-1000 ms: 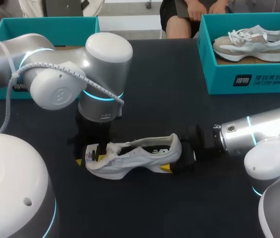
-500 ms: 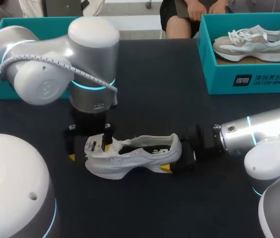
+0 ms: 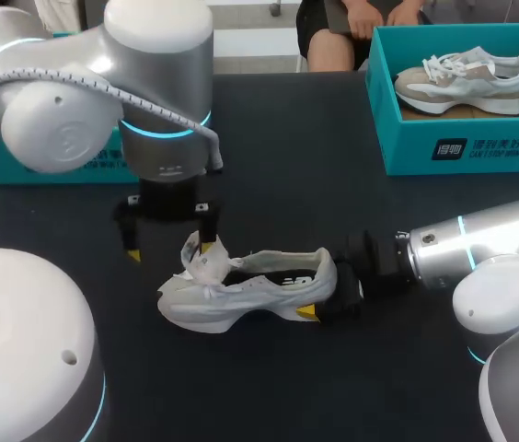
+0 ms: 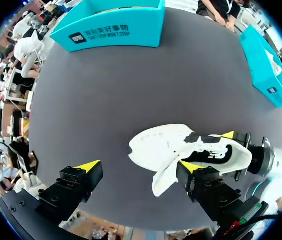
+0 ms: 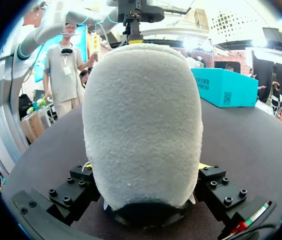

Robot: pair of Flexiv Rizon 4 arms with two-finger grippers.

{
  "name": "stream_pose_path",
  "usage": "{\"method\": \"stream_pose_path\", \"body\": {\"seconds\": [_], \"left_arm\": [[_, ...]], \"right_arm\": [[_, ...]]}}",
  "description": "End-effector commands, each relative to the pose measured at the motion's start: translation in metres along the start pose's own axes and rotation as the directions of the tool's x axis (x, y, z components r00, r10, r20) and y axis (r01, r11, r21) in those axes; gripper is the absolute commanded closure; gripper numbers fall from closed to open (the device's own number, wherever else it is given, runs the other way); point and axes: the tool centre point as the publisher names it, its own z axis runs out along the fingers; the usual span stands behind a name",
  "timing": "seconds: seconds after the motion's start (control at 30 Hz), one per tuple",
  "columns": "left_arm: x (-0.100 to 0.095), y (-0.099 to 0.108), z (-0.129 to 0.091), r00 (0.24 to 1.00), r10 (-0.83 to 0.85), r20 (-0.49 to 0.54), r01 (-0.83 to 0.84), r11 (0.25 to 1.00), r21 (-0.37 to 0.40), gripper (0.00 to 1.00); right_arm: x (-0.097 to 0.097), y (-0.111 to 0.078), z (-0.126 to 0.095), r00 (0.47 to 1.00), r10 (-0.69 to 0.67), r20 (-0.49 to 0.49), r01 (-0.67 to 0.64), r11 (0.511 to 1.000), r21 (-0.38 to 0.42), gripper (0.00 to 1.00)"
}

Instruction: Take the shoe out of the shoebox, open the shoe tongue, remove and reinsert the insole, then place the shoe into the shoebox

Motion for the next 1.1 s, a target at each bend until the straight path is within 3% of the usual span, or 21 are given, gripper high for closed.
{"method": "stream_pose_path", "body": {"seconds": [0.03,0.2,0.33,0.5,0.7,0.9,0.97,1.0,1.03,1.1], "left_arm": [[0.007,0.002,-0.023,0.984,0.178,-0.025,-0.176,0.982,0.073,0.0],[0.023,-0.002,-0.054,0.883,0.459,-0.096,-0.442,0.883,0.16,0.0],[0.037,-0.001,-0.078,0.736,0.662,-0.14,-0.641,0.749,0.167,0.0],[0.059,0.012,-0.1,0.465,0.878,-0.115,-0.867,0.478,0.143,0.0],[0.067,0.036,-0.12,0.022,0.991,-0.135,-0.989,0.041,0.139,0.0],[0.067,0.045,-0.13,-0.22,0.968,-0.12,-0.966,-0.199,0.166,0.02],[0.066,0.046,-0.133,-0.288,0.949,-0.131,-0.947,-0.262,0.184,0.64],[0.066,0.045,-0.135,-0.296,0.945,-0.141,-0.944,-0.267,0.194,0.82],[0.066,0.045,-0.136,-0.311,0.94,-0.141,-0.939,-0.281,0.198,0.76],[0.069,0.046,-0.138,-0.294,0.94,-0.175,-0.946,-0.26,0.195,1.0]], "right_arm": [[-0.002,-0.004,0.004,1.0,0.0,0.002,0.0,1.0,0.004,1.0],[-0.002,-0.004,0.004,1.0,0.0,0.002,0.0,1.0,0.004,1.0],[-0.002,-0.004,0.004,1.0,0.0,0.002,0.0,1.0,0.004,1.0],[-0.002,-0.004,0.004,1.0,0.0,0.002,0.0,1.0,0.004,1.0],[-0.002,-0.004,0.004,1.0,0.0,0.002,0.0,1.0,0.004,1.0],[-0.002,-0.004,0.004,1.0,0.0,0.002,0.0,1.0,0.004,1.0],[-0.002,-0.004,0.004,1.0,0.0,0.002,0.0,1.0,0.004,1.0],[-0.002,-0.004,0.004,1.0,0.0,0.002,0.0,1.0,0.004,1.0],[-0.002,-0.004,0.004,1.0,0.0,0.002,0.0,1.0,0.004,1.0],[-0.002,-0.004,0.004,1.0,0.0,0.002,0.0,1.0,0.004,1.0]]}}
